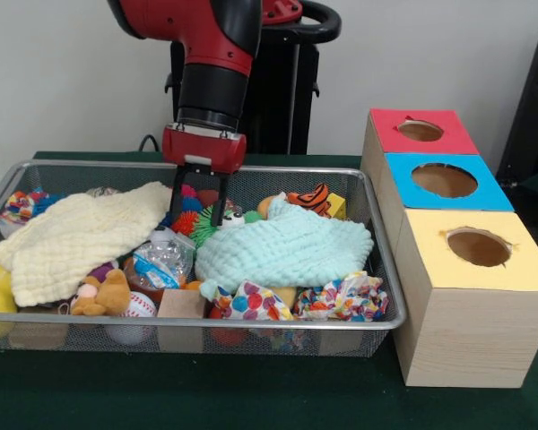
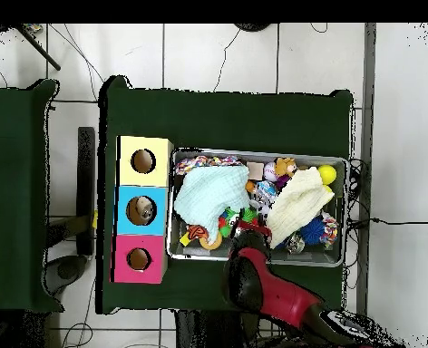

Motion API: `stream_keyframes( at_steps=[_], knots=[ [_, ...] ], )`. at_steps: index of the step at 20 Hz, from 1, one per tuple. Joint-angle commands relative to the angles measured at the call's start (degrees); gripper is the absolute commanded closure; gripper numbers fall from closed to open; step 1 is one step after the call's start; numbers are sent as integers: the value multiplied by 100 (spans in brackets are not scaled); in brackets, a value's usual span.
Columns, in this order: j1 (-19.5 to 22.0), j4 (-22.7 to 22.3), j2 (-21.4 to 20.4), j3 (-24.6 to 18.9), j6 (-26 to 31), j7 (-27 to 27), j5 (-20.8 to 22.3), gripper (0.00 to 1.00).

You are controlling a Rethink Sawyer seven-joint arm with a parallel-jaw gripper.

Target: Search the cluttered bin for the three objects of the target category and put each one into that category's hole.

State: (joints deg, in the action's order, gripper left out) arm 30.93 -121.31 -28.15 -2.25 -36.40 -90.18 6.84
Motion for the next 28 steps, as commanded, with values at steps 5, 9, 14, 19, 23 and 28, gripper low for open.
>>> stream_keyframes(
  at_steps=[5, 9, 14, 19, 23, 28],
  knots=[
    [142, 1226, 466, -362, 85, -1177, -159, 0],
    [214, 1492, 635, -421, 194, -1118, -72, 0],
    [137, 1532, 584, -333, 282, -1007, -61, 0],
    [103, 1554, 591, -281, 318, -970, -39, 0],
    [133, 1534, 610, -288, 230, -1035, -22, 0],
    [131, 1489, 649, -279, 159, -1080, -28, 0]
  ],
)
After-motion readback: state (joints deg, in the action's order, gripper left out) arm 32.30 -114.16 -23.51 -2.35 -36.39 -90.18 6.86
